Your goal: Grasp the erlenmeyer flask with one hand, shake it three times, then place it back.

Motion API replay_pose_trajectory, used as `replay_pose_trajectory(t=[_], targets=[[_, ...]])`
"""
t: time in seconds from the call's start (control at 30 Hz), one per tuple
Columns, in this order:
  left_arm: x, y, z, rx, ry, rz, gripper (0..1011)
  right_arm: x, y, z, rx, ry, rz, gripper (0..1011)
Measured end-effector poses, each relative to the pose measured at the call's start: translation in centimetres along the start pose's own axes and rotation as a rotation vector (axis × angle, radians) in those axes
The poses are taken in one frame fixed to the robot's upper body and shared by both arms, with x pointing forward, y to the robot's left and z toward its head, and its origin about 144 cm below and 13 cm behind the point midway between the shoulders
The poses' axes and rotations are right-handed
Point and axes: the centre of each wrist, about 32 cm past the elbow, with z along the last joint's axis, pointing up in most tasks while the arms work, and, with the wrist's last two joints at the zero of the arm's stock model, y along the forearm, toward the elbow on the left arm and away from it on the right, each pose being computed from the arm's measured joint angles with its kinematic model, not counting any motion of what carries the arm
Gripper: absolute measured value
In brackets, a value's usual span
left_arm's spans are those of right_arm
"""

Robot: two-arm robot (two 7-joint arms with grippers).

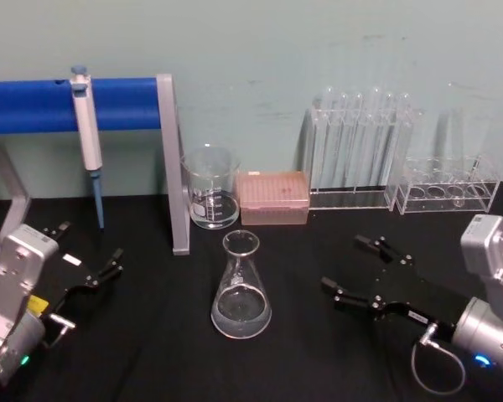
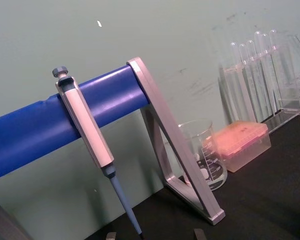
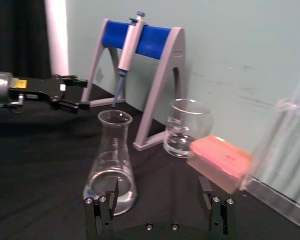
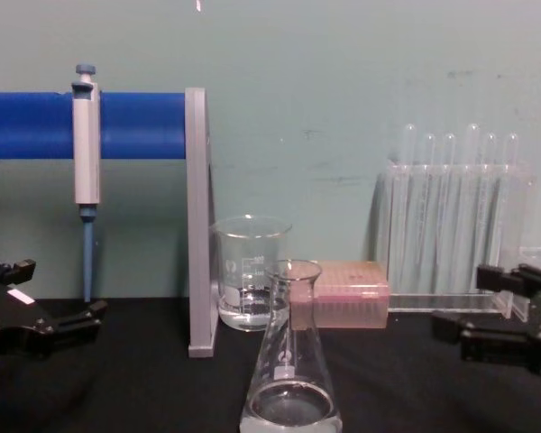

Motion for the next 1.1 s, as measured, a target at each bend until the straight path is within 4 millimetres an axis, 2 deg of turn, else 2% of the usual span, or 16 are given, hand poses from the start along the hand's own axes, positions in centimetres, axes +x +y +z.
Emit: replay_pose_trajectory(t=[1.1], targets=[[0.0, 0.0, 0.0, 0.0, 0.0, 0.0, 1001, 1.6, 6.6, -1.2, 0.019, 0.062, 0.197, 1000]])
